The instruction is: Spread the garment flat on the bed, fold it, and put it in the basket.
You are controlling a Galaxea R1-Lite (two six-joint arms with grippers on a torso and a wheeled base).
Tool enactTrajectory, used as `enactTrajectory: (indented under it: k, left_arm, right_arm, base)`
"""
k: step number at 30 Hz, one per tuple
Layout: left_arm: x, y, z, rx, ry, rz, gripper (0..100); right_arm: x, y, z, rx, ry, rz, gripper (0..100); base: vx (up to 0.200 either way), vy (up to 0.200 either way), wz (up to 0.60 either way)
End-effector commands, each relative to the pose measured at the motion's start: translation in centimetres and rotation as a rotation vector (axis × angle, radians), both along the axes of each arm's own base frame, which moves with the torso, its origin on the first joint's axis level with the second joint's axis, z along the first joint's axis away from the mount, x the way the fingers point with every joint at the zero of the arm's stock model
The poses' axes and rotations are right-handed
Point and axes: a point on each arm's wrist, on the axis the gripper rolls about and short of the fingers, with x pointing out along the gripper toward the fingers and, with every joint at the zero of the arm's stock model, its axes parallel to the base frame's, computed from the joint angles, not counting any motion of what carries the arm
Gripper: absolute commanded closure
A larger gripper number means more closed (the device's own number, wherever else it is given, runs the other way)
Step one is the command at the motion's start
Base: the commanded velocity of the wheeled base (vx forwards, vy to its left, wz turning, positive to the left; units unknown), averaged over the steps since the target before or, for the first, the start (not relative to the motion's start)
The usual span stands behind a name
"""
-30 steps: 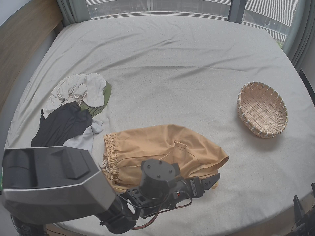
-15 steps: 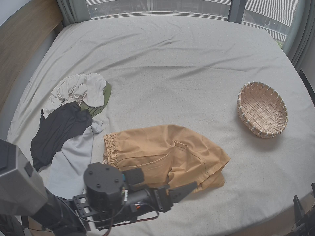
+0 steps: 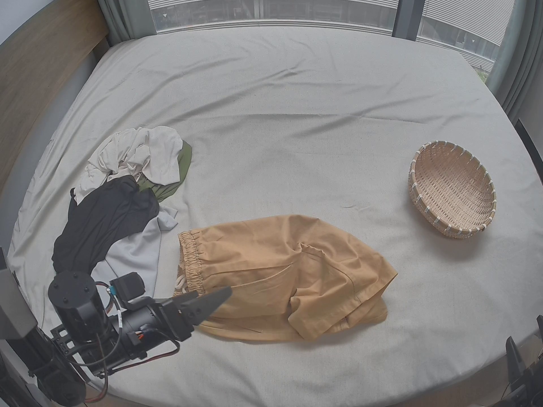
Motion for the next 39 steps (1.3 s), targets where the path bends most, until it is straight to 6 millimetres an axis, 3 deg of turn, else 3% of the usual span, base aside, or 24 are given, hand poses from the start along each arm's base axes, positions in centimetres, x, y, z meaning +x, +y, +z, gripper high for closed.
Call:
enactTrajectory:
  k: [1, 3, 4, 7, 13, 22, 29, 39]
  left_arm:
    - [0.7, 2.7, -0.6, 0.036, 0.015, 0.049, 0]
    - [0.7, 2.7, -0.6, 0.036, 0.015, 0.049, 0]
    - [1.3, 4.0, -1.1, 0.071, 0.016, 0.059, 0]
    - [1.9, 5.0, -1.9, 0.112, 0.019, 0.048, 0]
    - [2.8, 5.2, -3.4, 0.178, 0.031, 0.002, 0]
    - [5.8, 4.2, -4.5, 0.179, -0.001, -0.043, 0]
    - [6.2, 3.7, -4.6, 0.153, -0.004, -0.1, 0]
    - [8.3, 2.4, -4.7, 0.13, -0.056, -0.15, 0]
  right_arm:
    - [0.1, 0.0, -0.5, 0.0, 0.008, 0.001, 0]
    - [0.1, 0.0, -0.5, 0.0, 0.008, 0.001, 0]
    - [0.1, 0.0, -0.5, 0.0, 0.008, 0.001, 0]
    - [0.1, 0.0, -0.5, 0.0, 0.008, 0.001, 0]
    - [0.1, 0.0, -0.5, 0.0, 0.008, 0.001, 0]
    - [0.1, 0.0, -0.5, 0.0, 0.008, 0.001, 0]
    - [0.1, 0.0, -0.5, 0.0, 0.008, 0.001, 0]
    - [0.1, 0.0, -0.5, 0.001, 0.008, 0.001, 0]
  base:
    - [0.0, 0.0, 0.0]
    - [0.0, 0.0, 0.0]
    - [0.0, 0.0, 0.0]
    - [0.0, 0.0, 0.0]
    - [0.0, 0.0, 0.0]
    - [0.0, 0.0, 0.0]
    - [0.0, 0.0, 0.0]
    - [0.0, 0.0, 0.0]
